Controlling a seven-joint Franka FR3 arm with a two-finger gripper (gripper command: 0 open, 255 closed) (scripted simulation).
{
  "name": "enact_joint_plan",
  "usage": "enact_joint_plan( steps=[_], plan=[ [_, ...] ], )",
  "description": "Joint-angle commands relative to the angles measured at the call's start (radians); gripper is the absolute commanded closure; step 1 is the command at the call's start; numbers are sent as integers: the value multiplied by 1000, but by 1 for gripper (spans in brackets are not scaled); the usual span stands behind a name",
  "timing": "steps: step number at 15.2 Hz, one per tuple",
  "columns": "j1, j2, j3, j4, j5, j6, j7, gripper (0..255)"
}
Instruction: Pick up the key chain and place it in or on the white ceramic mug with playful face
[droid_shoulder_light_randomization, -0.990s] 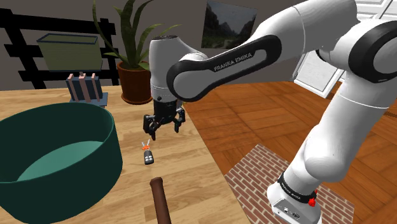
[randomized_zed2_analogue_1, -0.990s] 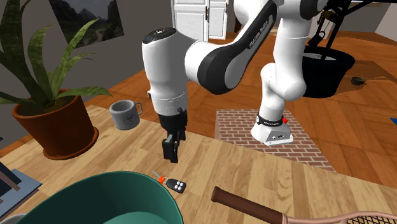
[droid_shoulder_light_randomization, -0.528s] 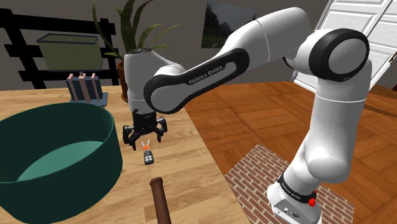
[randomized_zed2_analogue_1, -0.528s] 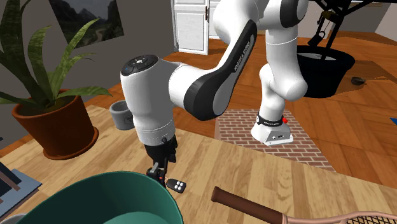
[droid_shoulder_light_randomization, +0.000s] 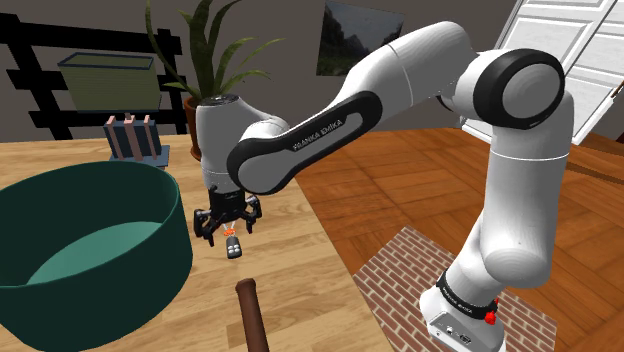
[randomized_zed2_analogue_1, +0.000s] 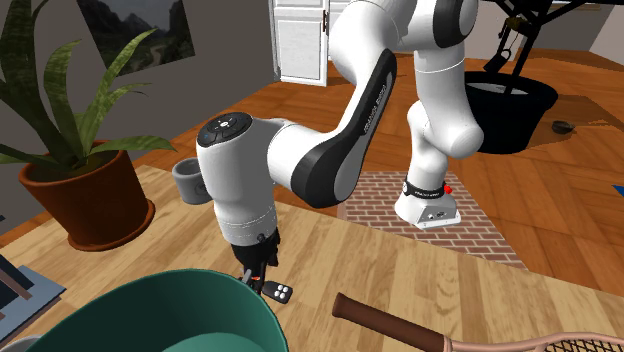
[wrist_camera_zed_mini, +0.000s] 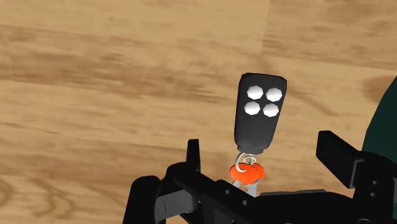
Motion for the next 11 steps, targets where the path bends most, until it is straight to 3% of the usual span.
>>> enact_joint_plan(
  steps=[1,5,6,11],
  plan=[
    [1,2,-1,0,-1,2,1,0],
    [1,2,-1,0,-1,2,1,0],
    [1,2,-1,0,-1,2,1,255],
    [1,2,-1,0,-1,2,1,255]
  ],
)
